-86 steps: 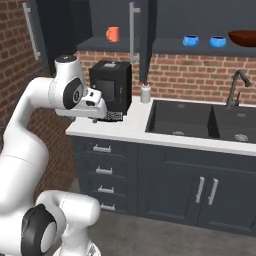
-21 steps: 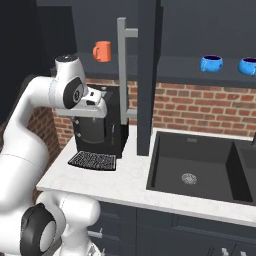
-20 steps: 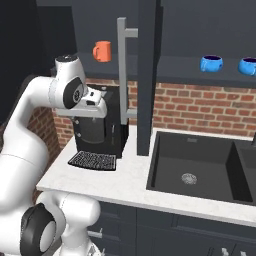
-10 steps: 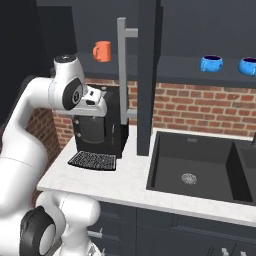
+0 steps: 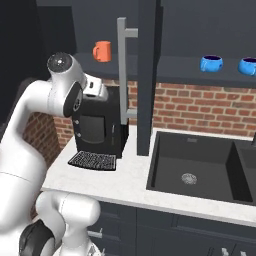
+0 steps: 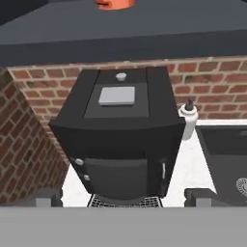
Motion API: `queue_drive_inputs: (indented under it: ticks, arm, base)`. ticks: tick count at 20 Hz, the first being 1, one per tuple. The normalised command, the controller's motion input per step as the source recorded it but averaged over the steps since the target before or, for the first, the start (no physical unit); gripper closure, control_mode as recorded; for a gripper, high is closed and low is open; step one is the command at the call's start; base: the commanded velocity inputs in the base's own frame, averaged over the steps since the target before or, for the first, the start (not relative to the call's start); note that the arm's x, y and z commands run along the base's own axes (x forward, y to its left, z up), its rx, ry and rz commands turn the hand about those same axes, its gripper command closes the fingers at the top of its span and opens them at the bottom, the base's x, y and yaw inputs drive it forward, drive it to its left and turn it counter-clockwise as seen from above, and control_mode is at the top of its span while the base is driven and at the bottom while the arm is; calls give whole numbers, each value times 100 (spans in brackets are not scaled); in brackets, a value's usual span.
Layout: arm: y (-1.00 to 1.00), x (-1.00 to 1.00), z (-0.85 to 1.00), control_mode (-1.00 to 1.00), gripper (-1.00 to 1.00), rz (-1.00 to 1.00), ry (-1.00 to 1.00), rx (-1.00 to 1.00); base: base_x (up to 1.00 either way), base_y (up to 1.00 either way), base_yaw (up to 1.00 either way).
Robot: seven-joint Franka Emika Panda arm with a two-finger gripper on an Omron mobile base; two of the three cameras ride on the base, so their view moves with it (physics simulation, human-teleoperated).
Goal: Gather all objects into one cabinet and sort the glasses and bowls to opposite sides.
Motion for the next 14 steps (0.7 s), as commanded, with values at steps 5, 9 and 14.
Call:
queue_drive_inputs:
  ticks: [5,9,14]
  arm:
    - [13,77,42,-100,-100,-7,-18,3]
    - [19,66,46,-100,-100,-6,-1,0]
    - [11,58,62,-100,-100,-5,0,0]
  base:
    - [0,0,0]
    - [0,0,0]
    - [0,0,0]
